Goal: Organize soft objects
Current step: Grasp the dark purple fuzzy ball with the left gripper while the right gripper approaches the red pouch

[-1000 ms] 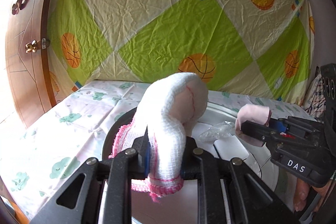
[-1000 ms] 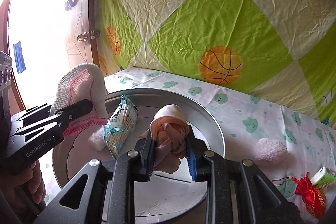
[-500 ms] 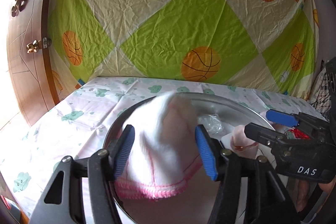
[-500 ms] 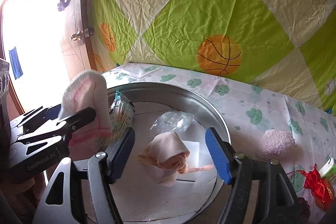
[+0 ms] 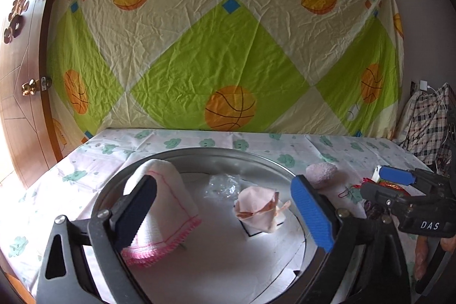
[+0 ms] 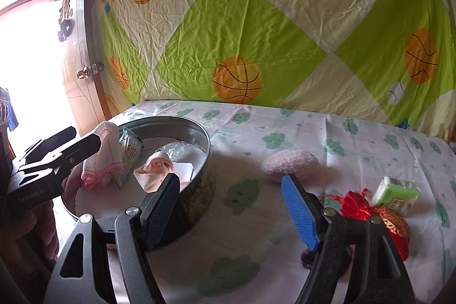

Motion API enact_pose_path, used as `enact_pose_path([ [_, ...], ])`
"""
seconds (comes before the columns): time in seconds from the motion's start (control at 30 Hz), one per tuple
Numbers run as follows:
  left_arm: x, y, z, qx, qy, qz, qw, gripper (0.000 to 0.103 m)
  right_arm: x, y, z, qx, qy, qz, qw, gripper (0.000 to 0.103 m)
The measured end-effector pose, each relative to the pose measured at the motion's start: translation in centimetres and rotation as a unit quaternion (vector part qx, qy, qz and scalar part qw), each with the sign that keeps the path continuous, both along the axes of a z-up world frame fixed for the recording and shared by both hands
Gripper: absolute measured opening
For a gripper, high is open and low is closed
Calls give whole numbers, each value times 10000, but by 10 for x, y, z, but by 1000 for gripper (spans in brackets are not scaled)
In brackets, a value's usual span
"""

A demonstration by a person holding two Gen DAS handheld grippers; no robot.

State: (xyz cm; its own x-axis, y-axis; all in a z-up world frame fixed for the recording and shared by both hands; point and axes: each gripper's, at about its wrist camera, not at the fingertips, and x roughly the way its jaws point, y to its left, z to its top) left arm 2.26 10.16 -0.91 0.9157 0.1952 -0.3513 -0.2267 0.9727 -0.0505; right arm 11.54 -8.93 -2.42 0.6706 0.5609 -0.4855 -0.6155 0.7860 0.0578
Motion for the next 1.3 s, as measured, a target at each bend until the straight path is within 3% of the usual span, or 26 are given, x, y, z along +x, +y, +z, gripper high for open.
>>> enact_pose_path([
  [0.3, 19, -66, -9, 74, 187, -763, 9969, 99, -4, -101, -5, -102, -159, -810, 9965, 76],
  [0.57, 50, -138, -20, 150, 578, -1632, 9848, 100, 24, -180, -11, -40, 35, -1744, 9847, 76],
  [0.9, 96, -196, -40, 103, 1479, -2281, 9623, 100, 37, -189, -22, -102, 255, -1825, 9828, 76],
  [1.1, 121, -212, -56, 49, 2079, -2434, 9474, 97, 44, -197, -21, -28, 228, -1952, 9805, 76],
  [1.13, 125, -213, -61, 38, 2174, -2425, 9455, 95, 45, -199, -21, 2, 257, -1958, 9803, 76],
  [1.2, 133, -214, -68, -53, 2453, -2515, 9362, 82, 48, -200, -21, 43, 280, -1978, 9798, 76],
  [1.27, 137, -210, -72, -277, 2590, -2645, 9286, 50, 50, -200, -21, 70, 294, -1974, 9799, 76],
  [1.3, 136, -207, -72, -378, 2556, -2661, 9287, 50, 51, -200, -22, 77, 305, -1967, 9800, 76],
])
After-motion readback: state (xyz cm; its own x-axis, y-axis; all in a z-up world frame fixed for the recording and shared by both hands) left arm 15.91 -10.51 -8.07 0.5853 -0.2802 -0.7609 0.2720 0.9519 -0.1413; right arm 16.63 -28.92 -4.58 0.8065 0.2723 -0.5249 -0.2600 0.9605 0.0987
